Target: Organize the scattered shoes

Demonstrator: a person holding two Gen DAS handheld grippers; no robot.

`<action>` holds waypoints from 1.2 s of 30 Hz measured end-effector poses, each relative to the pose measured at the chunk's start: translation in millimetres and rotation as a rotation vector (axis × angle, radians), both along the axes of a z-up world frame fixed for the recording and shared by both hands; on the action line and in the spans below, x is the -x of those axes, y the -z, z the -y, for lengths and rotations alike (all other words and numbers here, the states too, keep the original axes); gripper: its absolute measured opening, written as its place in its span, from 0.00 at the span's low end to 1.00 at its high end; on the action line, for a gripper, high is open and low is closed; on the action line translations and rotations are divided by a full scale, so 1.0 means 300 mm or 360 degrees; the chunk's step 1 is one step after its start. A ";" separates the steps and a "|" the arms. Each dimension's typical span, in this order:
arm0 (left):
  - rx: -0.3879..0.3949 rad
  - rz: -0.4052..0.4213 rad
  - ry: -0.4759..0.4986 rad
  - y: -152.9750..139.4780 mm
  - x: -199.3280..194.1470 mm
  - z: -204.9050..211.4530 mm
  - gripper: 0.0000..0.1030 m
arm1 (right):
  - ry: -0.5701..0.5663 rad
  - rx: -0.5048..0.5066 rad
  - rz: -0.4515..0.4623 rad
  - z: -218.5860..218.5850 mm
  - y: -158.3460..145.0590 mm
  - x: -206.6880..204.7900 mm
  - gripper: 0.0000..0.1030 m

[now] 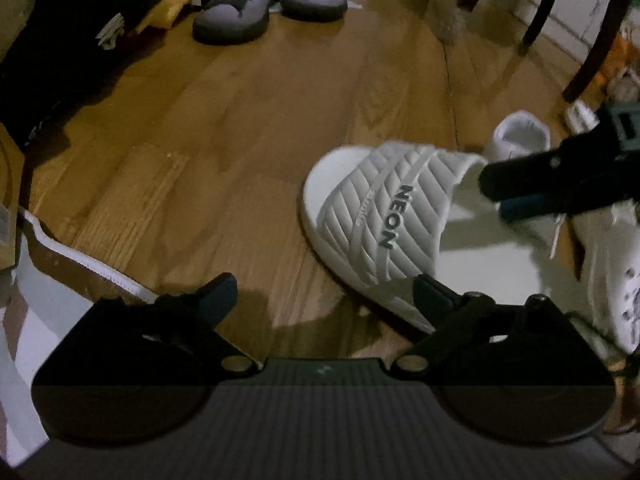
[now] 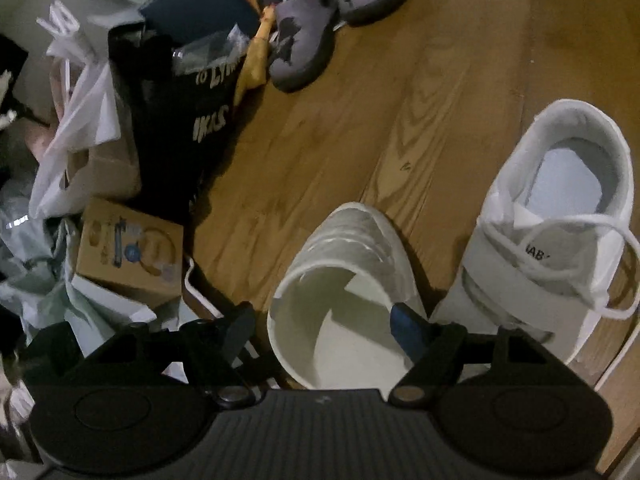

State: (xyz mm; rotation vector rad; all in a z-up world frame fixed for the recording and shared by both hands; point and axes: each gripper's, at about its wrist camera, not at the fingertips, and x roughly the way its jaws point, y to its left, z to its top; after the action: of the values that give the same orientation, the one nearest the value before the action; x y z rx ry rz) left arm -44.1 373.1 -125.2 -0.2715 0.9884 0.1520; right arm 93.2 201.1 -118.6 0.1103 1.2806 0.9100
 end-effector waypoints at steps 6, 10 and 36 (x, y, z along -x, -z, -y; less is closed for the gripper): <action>0.0129 -0.0007 -0.0083 0.034 0.014 -0.044 0.99 | -0.0237 0.0197 0.0390 -0.004 -0.017 0.072 0.69; 0.0136 -0.0006 -0.0101 0.033 0.017 -0.037 0.99 | -0.0363 0.0263 0.0503 -0.110 0.039 0.082 0.39; -0.0152 -0.0087 -0.0298 -0.081 0.131 -0.151 0.97 | -0.0374 -0.0008 0.0063 -0.055 -0.048 0.071 0.50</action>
State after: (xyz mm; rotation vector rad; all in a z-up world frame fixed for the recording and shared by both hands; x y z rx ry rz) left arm -83.5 418.2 -101.0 -0.2732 1.0058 0.3782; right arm 71.9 217.6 -104.2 -0.0557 1.2715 1.1112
